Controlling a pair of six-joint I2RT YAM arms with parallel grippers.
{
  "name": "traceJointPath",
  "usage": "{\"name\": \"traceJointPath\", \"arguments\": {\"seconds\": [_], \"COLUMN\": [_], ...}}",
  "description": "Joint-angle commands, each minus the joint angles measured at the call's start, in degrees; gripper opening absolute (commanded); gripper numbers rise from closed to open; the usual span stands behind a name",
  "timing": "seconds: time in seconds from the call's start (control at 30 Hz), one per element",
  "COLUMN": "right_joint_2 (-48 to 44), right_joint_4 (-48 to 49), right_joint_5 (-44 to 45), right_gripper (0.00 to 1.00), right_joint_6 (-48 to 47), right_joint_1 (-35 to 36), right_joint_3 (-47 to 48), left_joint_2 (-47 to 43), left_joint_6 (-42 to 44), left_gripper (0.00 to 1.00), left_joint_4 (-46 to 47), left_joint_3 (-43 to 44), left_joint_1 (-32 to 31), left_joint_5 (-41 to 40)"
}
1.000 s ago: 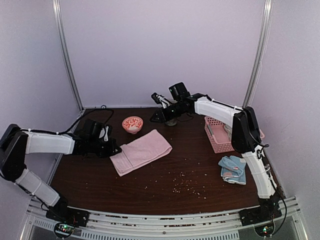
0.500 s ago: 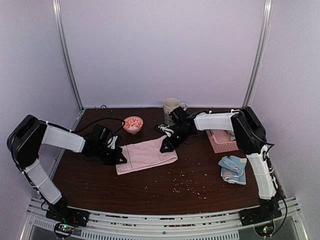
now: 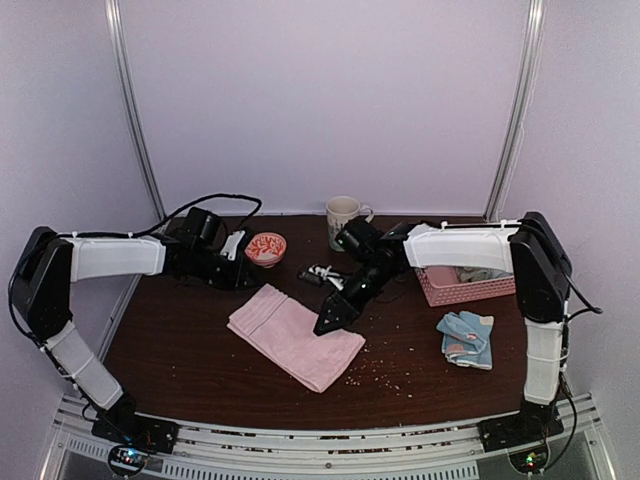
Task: Roll the towels
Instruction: Rotate the towel at the center of the board.
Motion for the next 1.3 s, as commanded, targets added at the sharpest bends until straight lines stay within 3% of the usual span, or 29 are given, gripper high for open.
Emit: {"name": "traceJointPath", "arguments": {"seconds": [0.0, 0.17, 0.37, 0.67, 0.8, 0.93, 1.03, 1.07, 1.1, 1.17, 1.2, 1.27], "right_joint_2": [-3.79, -8.07, -14.16, -18.67, -19.9, -22.01, -25.39, -27.11, -28.74, -31.07, -31.12, -29.99], "right_joint_4": [-1.86, -1.84, -5.88, -8.53, -7.85, -4.5, -0.89, 1.23, 3.3, 5.2, 4.06, 1.67], "right_joint_5": [-2.69, 0.93, 3.19, 0.56, 1.43, 2.06, 3.07, 3.68, 4.36, 5.2, 4.68, 4.57], "right_gripper": [0.36, 0.36, 0.35, 0.35, 0.35, 0.35, 0.36, 0.36, 0.38, 0.41, 0.43, 0.47], "right_joint_6": [-2.54, -5.01, -10.16, -13.86, -13.94, -12.85, -15.42, -16.23, -16.8, -19.59, -22.25, -26.43], "right_joint_1": [-7.52, -11.86, -14.51, -20.23, -21.16, -21.21, -21.16, -21.12, -21.09, -20.91, -20.73, -19.15], "right_joint_3": [0.78, -1.71, -2.6, -1.3, -3.06, -7.63, -12.33, -14.48, -16.65, -19.55, -19.94, -20.44], "left_joint_2": [-0.59, 4.87, 14.11, 34.35, 33.75, 26.81, 16.63, 12.29, 6.71, -0.79, -3.71, -7.81], "left_joint_6": [-1.94, -4.79, -2.44, 10.88, 13.84, 16.55, 19.94, 20.39, 20.08, 20.26, 20.86, 21.95], "left_gripper": [0.03, 0.02, 0.02, 0.06, 0.11, 0.18, 0.3, 0.38, 0.49, 0.9, 0.97, 0.96], "left_joint_4": [1.96, 2.61, 4.49, 3.92, 1.04, -1.11, 4.23, 7.21, 10.25, 16.84, 19.14, 19.82], "left_joint_3": [-4.15, -2.73, 3.02, 30.08, 36.09, 33.07, 21.37, 16.82, 11.73, 2.51, -1.27, -5.18], "left_joint_1": [-1.73, -4.0, -7.13, -14.65, -14.75, -14.8, -15.75, -16.38, -17.25, -18.86, -19.08, -19.34], "left_joint_5": [4.29, 0.06, -1.37, -2.21, -4.69, -6.72, -8.73, -11.29, -15.99, -23.27, -22.64, -19.25]}}
